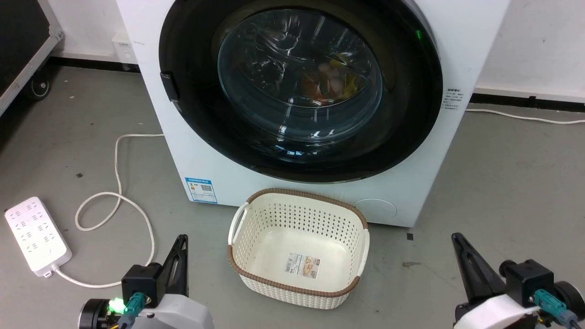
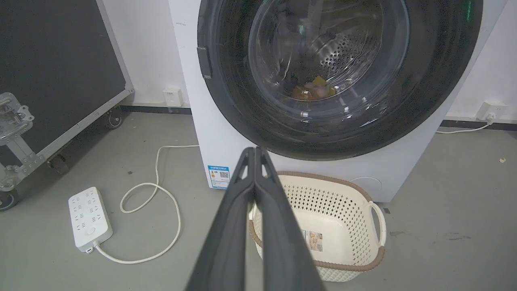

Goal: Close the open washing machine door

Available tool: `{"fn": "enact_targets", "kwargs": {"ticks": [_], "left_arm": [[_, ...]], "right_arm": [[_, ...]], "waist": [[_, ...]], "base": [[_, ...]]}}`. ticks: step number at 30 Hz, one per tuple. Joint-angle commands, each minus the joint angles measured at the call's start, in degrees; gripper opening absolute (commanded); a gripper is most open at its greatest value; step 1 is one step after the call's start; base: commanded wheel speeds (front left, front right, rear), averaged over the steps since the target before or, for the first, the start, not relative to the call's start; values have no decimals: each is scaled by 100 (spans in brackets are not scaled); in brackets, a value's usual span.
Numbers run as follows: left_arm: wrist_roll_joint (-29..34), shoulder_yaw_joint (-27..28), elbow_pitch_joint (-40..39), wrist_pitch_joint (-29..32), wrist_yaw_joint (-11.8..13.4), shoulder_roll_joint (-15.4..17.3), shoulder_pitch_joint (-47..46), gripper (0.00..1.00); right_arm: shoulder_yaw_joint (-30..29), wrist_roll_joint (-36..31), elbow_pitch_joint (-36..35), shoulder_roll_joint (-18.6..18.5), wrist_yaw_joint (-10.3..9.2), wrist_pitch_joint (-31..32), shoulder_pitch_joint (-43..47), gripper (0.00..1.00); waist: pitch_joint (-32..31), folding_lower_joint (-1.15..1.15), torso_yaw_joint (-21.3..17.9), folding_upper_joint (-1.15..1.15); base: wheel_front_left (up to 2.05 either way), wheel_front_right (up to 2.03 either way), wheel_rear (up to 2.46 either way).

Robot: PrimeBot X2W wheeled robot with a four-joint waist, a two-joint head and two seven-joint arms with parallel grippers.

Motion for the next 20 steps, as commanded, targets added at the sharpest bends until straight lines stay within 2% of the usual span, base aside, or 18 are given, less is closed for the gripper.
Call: {"fn": "enact_targets", "kwargs": {"ticks": [1,20], "left_arm": [[67,16,-39,25,42,4,-78,0],[229,115,-188,247,104,5,-112,0]], "right_arm": [[16,-50,18,23,-4,16,-115,0],[94,-135,49,28,-4,240,-245,0]], "waist": [[1,0,1,0],[34,0,18,0]], "base": [[0,0,0],[0,0,0]]}}
